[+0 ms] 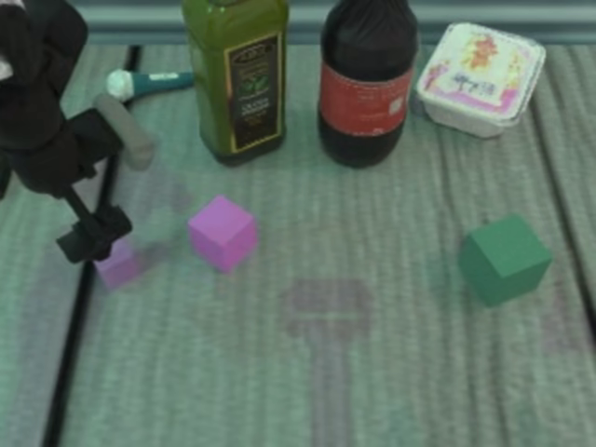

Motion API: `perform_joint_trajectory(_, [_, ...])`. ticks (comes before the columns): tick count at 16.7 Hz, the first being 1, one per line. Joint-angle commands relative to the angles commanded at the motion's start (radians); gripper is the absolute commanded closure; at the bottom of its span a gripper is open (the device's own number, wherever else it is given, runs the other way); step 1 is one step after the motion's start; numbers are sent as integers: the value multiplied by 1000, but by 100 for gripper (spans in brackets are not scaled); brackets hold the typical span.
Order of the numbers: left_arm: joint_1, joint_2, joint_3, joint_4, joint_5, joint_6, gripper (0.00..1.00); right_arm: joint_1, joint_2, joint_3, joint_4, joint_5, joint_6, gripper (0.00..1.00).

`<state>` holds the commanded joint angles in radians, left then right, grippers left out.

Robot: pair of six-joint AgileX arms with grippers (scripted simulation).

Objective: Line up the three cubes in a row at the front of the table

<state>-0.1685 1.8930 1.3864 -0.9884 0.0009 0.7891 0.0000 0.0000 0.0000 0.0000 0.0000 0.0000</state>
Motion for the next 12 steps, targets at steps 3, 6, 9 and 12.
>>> perform_joint_trajectory(3, [-9, 104, 87, -49, 0, 44, 0, 0, 0, 0, 0, 0, 0, 0])
perform_joint_trajectory(6, [-10, 121, 101, -56, 1, 51, 0, 0, 0, 0, 0, 0, 0, 0])
perform_joint_trajectory(9, [-5, 118, 98, -54, 0, 50, 0, 0, 0, 0, 0, 0, 0, 0])
perform_joint_trajectory(12, [-8, 137, 73, -14, 1, 53, 0, 0, 0, 0, 0, 0, 0, 0])
